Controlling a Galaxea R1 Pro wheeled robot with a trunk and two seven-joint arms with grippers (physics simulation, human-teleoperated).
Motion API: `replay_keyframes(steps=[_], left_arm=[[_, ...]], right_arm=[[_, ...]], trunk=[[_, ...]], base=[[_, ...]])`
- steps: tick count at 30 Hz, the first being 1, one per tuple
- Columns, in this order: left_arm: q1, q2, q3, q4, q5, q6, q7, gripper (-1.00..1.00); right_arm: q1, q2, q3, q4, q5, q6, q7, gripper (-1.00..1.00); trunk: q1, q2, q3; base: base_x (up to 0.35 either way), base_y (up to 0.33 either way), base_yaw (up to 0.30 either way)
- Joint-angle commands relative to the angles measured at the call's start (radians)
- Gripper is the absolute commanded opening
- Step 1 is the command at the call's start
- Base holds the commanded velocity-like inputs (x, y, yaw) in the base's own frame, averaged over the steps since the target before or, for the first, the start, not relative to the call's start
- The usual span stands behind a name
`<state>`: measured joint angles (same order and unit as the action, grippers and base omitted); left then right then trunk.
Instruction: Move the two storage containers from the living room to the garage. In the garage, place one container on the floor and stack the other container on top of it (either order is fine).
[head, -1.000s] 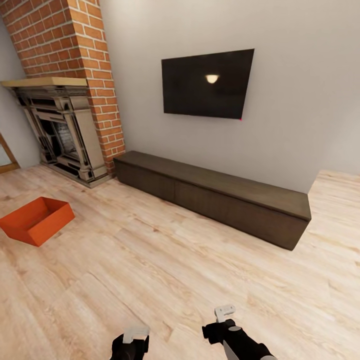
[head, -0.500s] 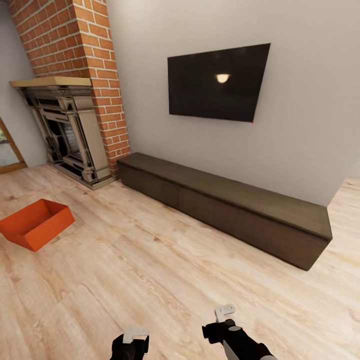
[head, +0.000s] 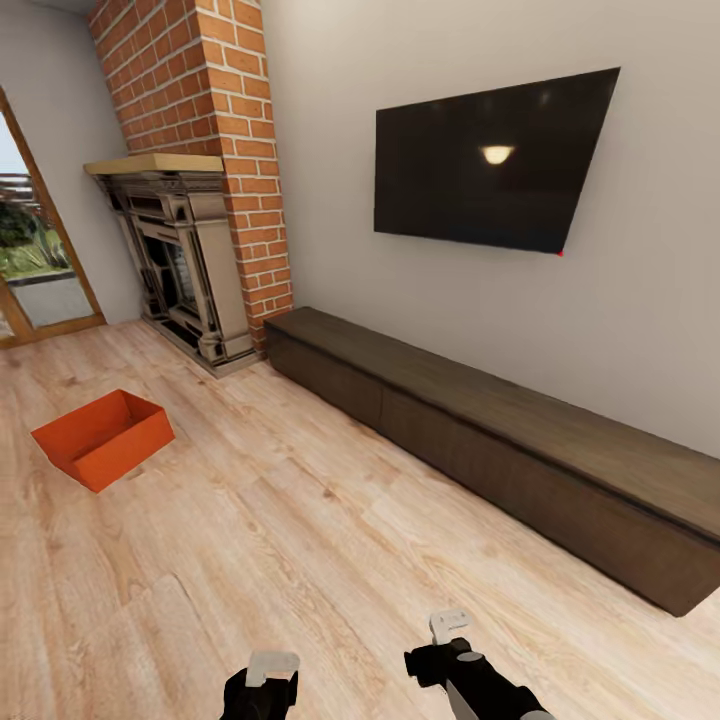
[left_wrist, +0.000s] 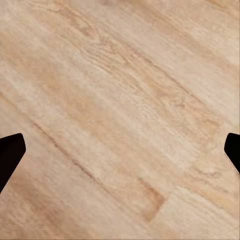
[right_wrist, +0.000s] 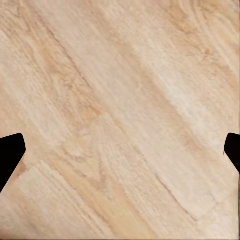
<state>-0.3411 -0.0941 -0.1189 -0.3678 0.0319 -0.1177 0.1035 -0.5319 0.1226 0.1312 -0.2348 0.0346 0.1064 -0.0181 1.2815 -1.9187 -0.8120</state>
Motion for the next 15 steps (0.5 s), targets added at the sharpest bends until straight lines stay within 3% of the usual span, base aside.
replay_keyframes(steps=[1,15], left_arm=[[-0.001,0.001,-0.008,0.001,0.003,-0.003,0.008,1.00],[-0.001,0.001,-0.008,0.001,0.004,-0.003,0.008,1.00]], right_arm=[[0.000,0.000,0.005,-0.003,0.004,0.007,-0.002,1.00],[0.000,0.000,0.006,-0.003,0.004,0.007,-0.005,1.00]], trunk=[[0.000,0.000,-0.001],[0.000,0.000,-0.001]], base=[[0.297,-0.219,0.284],[0.297,-0.219,0.285]])
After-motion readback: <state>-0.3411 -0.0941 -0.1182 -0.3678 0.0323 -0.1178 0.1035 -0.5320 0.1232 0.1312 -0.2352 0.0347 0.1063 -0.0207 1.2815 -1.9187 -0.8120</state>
